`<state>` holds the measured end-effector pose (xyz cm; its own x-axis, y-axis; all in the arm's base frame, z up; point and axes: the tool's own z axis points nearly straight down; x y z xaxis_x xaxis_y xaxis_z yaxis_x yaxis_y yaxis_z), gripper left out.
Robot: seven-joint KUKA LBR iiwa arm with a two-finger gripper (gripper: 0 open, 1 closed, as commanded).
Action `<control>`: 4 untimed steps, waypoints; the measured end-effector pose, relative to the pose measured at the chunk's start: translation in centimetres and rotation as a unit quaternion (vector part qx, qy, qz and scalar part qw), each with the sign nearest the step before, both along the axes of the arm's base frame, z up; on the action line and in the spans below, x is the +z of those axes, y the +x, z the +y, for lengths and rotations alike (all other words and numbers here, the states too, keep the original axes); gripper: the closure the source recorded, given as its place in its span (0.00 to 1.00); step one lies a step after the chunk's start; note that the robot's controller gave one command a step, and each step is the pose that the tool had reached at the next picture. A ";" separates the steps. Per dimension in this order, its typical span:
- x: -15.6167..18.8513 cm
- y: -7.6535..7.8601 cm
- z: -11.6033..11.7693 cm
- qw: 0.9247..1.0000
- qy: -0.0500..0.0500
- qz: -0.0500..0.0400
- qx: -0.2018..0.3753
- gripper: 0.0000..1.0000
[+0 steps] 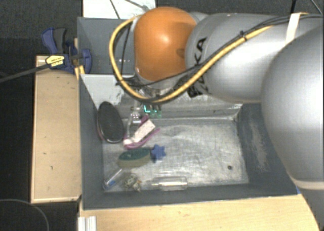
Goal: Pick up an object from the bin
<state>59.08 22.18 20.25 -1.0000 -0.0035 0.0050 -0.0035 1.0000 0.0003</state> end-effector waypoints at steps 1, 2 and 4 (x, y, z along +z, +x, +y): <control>-10.4 -3.8 -2.6 1.000 0.005 -0.015 -0.005 0.00; -11.1 -4.2 -3.6 0.996 0.008 -0.014 -0.083 0.00; 3.8 -3.8 -3.6 0.999 0.001 -0.008 0.048 1.00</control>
Offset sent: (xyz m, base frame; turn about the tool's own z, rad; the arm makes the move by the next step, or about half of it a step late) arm -0.0533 -0.0331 -0.1325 0.0079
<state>55.28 18.55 24.01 -0.9950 -0.0995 -0.0109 -0.0996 0.9950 0.0023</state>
